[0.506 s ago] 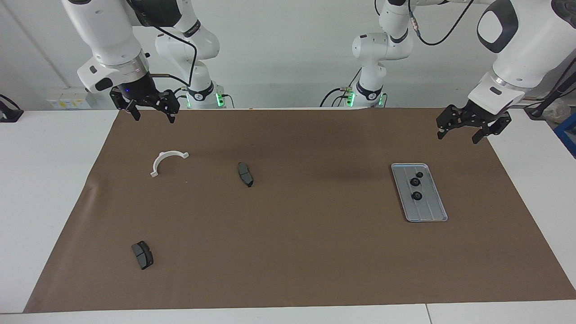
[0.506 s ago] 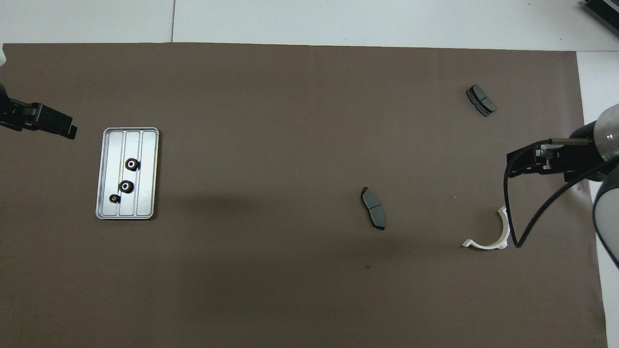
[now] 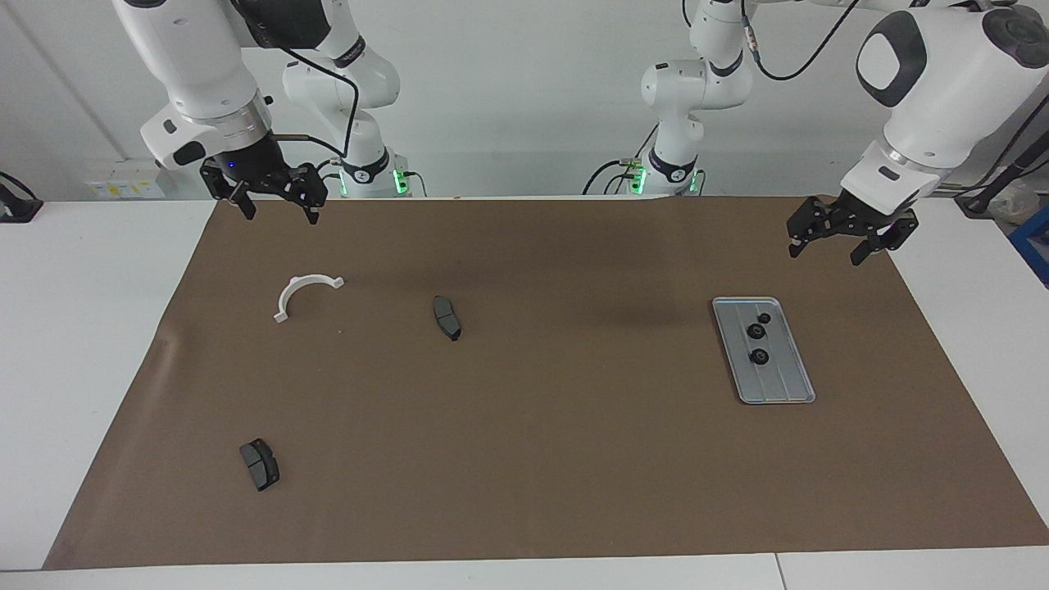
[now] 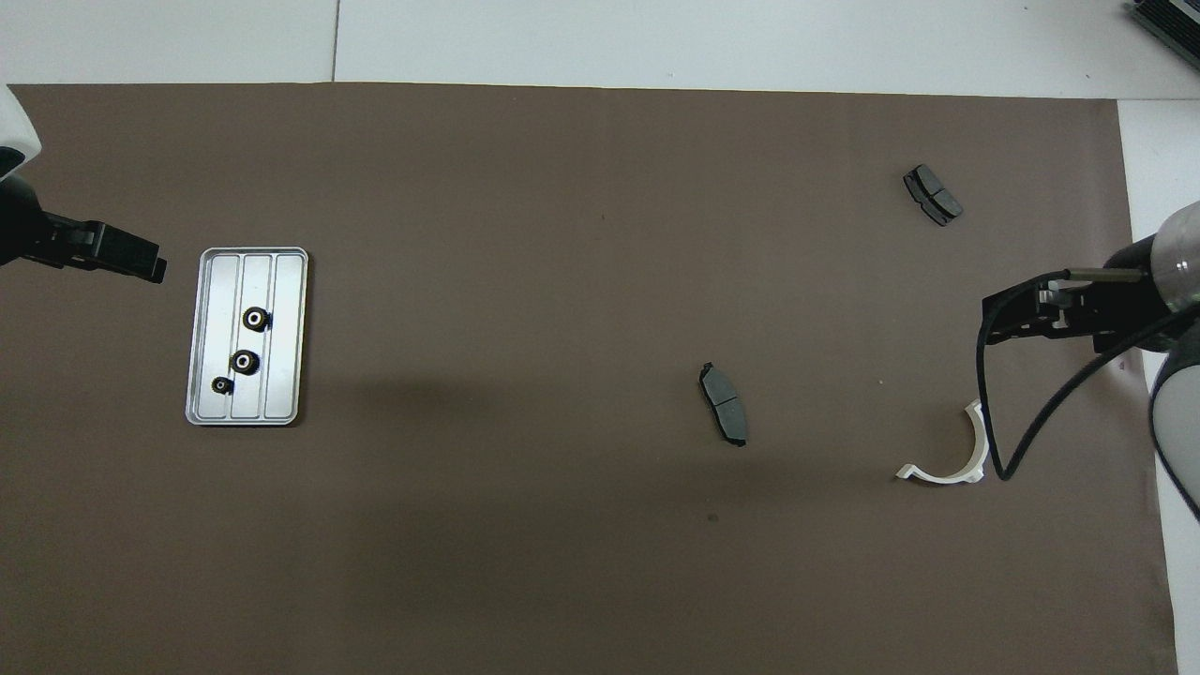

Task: Place bearing gear from tray to pile
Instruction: 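Move the left gripper over the black gears on the metal tray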

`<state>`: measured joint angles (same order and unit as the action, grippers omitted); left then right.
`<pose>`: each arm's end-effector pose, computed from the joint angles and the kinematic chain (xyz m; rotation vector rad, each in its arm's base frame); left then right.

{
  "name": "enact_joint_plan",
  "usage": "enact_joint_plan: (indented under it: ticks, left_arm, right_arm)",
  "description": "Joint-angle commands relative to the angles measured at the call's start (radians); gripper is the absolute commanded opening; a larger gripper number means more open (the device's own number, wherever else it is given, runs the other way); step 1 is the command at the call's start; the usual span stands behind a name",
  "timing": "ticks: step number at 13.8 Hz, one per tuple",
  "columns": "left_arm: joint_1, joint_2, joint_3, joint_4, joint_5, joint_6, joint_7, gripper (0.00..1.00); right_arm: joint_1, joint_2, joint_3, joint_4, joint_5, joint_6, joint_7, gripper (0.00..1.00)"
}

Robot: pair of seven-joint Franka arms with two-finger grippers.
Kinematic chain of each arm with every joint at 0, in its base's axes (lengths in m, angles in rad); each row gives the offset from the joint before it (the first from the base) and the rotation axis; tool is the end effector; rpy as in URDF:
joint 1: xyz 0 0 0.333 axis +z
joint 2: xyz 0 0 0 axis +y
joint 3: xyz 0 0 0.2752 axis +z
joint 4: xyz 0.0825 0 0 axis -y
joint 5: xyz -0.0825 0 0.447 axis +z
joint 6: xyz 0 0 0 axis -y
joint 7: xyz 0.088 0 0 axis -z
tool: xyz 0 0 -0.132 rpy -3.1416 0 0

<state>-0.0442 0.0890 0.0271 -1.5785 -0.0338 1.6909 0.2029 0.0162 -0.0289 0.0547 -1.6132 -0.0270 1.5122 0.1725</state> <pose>0.6504 -0.0157 0.5089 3.0942 -0.3362 0.0408 0.5996 0.0392 0.5490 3.0986 -0.1586 -0.1058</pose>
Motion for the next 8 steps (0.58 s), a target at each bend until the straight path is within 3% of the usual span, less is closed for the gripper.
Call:
enact_joint_plan:
  ticks: [1, 8]
  left_arm:
    - [0.012, -0.12, 0.002, -0.265, -0.008, 0.17, 0.012, 1.0]
    - [0.107, -0.08, 0.004, -0.489, -0.008, 0.502, 0.181, 1.0]
  right_arm:
    - [-0.016, -0.026, 0.008, -0.03, 0.021, 0.009, -0.03, 1.0]
    - [-0.016, -0.026, 0.008, -0.03, 0.021, 0.009, -0.03, 1.0]
